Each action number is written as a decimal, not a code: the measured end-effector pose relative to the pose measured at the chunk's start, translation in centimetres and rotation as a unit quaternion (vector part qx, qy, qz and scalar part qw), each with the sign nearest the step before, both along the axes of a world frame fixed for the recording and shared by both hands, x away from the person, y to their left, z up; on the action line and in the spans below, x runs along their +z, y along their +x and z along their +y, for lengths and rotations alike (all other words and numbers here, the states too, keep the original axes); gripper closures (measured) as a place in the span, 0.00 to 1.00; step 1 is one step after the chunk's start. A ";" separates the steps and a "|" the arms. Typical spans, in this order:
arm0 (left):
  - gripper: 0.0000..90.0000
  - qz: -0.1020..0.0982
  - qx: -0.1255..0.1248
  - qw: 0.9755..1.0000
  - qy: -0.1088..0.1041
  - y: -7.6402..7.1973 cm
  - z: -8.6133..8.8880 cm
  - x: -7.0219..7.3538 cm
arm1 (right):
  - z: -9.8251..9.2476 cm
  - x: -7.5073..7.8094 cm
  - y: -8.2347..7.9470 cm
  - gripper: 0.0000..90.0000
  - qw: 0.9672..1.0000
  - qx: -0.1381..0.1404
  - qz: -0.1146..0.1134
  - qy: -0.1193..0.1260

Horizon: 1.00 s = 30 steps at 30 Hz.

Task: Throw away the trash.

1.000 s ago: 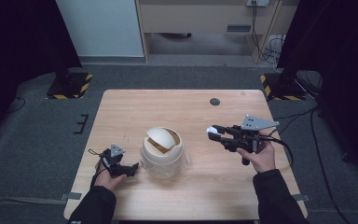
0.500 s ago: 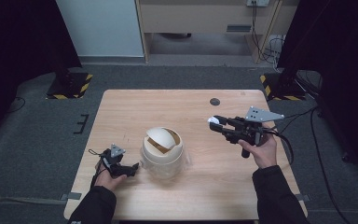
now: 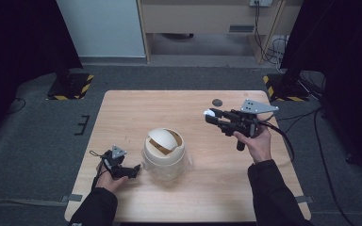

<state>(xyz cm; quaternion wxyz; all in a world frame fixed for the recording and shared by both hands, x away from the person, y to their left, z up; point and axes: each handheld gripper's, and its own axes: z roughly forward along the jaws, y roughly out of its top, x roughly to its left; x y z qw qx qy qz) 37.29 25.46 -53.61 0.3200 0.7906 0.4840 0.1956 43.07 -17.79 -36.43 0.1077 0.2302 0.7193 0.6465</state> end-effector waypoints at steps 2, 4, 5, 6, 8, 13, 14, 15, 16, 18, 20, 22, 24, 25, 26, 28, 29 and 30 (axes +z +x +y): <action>0.00 0.000 0.000 1.000 0.000 0.0 0.0 0.0 | 0.8 0.1 0.5 0.72 1.000 0.008 0.002 -0.005; 0.00 0.000 0.000 1.000 0.000 0.0 0.0 0.0 | 1.4 0.1 0.7 0.72 1.000 0.014 0.003 -0.009; 0.00 0.000 0.000 1.000 0.000 0.0 0.0 0.0 | 1.7 0.0 0.8 0.72 1.000 0.016 0.005 -0.009; 0.00 0.000 0.000 1.000 0.000 0.0 0.0 0.0 | 1.9 -0.1 1.0 0.72 1.000 0.020 0.008 -0.006; 0.00 0.000 0.000 1.000 0.000 0.0 0.0 0.0 | 2.1 -0.2 1.1 0.72 1.000 0.023 0.011 -0.004; 0.00 0.000 0.000 1.000 0.000 0.0 0.0 0.0 | 3.4 -1.2 1.4 0.72 0.999 0.039 0.025 -0.008; 0.00 0.000 0.000 1.000 0.000 0.0 0.0 0.0 | 3.4 -1.2 1.4 0.72 0.999 0.039 0.025 -0.008; 0.00 0.000 0.000 1.000 0.000 0.0 0.0 0.0 | 3.7 -1.5 1.4 0.72 0.999 0.044 0.029 -0.003; 0.00 0.000 0.000 1.000 0.000 0.0 0.0 0.0 | 3.7 -1.5 1.4 0.72 0.999 0.044 0.029 -0.003; 0.00 0.000 0.000 1.000 0.000 0.0 0.0 0.0 | 4.0 -1.7 1.4 0.72 0.998 0.050 0.032 0.001; 0.00 0.000 0.000 1.000 0.000 0.0 0.0 0.0 | 4.3 -1.9 1.5 0.72 0.998 0.055 0.035 0.002; 0.00 0.000 0.000 1.000 0.000 0.0 0.0 0.0 | 4.4 -2.0 1.5 0.72 0.998 0.057 0.036 0.000; 0.00 0.000 0.000 1.000 0.000 0.0 0.0 0.0 | 4.5 -2.1 1.6 0.73 0.998 0.059 0.033 -0.003; 0.00 0.000 0.000 1.000 0.000 0.0 0.0 0.0 | 4.5 -2.1 1.7 0.73 0.998 0.059 0.032 -0.004; 0.00 0.000 0.000 1.000 0.000 0.0 0.0 0.0 | 4.5 -2.1 1.7 0.73 0.998 0.059 0.032 -0.004; 0.00 0.000 0.000 1.000 0.000 0.0 0.0 0.0 | 4.5 -2.0 1.8 0.73 0.998 0.059 0.032 0.000; 0.00 0.000 0.000 1.000 0.000 0.0 0.0 0.0 | 4.5 -1.7 1.8 0.74 0.998 0.061 0.026 -0.007; 0.00 0.000 0.000 1.000 0.000 0.0 0.0 0.0 | 4.5 -1.7 1.8 0.74 0.998 0.061 0.026 -0.007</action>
